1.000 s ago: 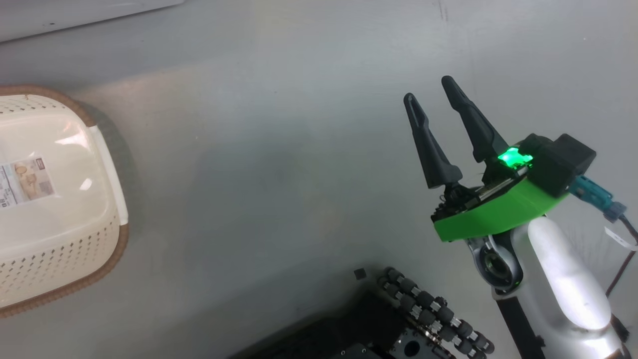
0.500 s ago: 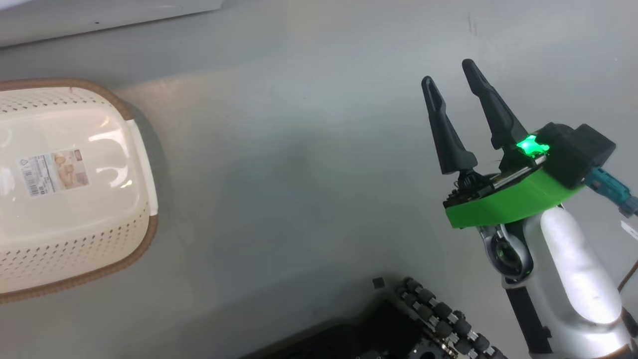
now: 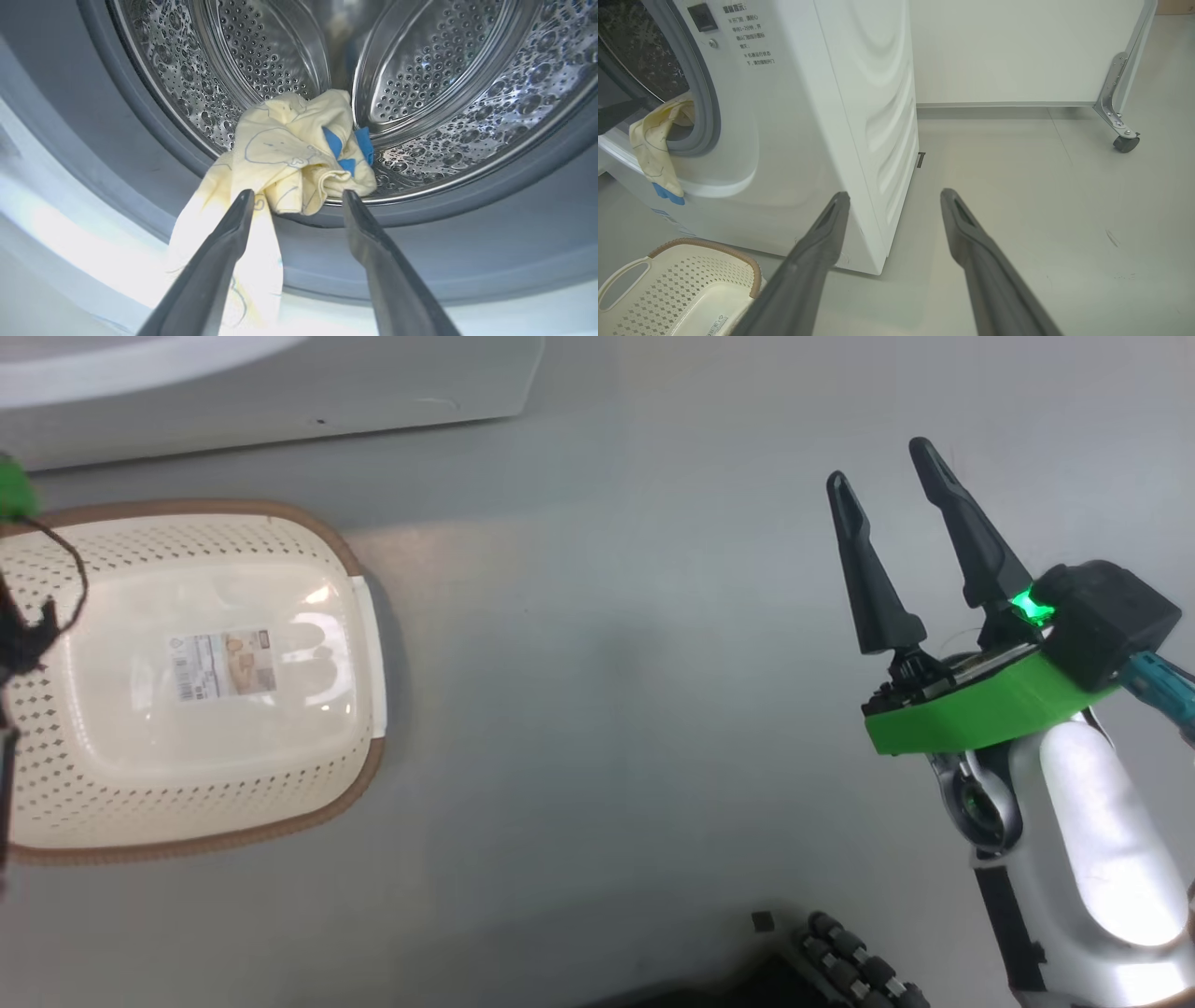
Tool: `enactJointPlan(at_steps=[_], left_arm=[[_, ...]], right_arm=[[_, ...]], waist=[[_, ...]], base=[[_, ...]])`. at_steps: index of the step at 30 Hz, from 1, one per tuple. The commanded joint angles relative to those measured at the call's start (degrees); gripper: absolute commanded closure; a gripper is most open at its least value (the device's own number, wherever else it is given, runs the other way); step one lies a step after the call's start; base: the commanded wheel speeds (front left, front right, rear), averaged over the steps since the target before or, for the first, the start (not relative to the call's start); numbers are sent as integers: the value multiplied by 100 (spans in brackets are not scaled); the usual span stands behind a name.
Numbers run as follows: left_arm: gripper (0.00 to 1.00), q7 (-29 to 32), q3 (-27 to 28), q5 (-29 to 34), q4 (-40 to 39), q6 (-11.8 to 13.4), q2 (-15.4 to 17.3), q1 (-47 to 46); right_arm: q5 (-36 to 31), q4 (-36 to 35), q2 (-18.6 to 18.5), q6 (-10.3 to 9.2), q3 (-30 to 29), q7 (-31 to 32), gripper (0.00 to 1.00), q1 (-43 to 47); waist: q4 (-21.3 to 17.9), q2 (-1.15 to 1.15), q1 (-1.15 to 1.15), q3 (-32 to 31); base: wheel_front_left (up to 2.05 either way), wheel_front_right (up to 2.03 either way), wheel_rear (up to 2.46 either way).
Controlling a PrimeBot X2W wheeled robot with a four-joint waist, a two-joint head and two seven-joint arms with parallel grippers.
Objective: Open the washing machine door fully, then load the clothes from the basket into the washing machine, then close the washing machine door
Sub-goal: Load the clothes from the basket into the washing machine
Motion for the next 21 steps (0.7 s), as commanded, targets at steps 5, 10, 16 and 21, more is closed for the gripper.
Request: enactJointPlan(at_steps=[5, 10, 16, 21], left_arm=[[0, -167, 146, 52, -908, 417, 57, 956], [0, -239, 85, 101, -1570, 679, -81, 1902], [0, -327, -80, 137, -2169, 885, -298, 2842], [0, -374, -214, 203, -2367, 940, -347, 3335]], right_arm=[[-219, -194, -36, -16, -35, 80, 0, 281], [-365, -209, -40, -16, -110, 164, 0, 414], [-454, -211, -40, -16, -252, 236, 0, 581], [-503, -219, -39, -16, -263, 316, 0, 771]], waist=[[350, 0, 1, -443], [498, 0, 1, -754], [656, 0, 1, -1115], [731, 0, 1, -1453]], base=[[0, 0, 0], [0, 0, 0], [0, 0, 0], [0, 0, 0]])
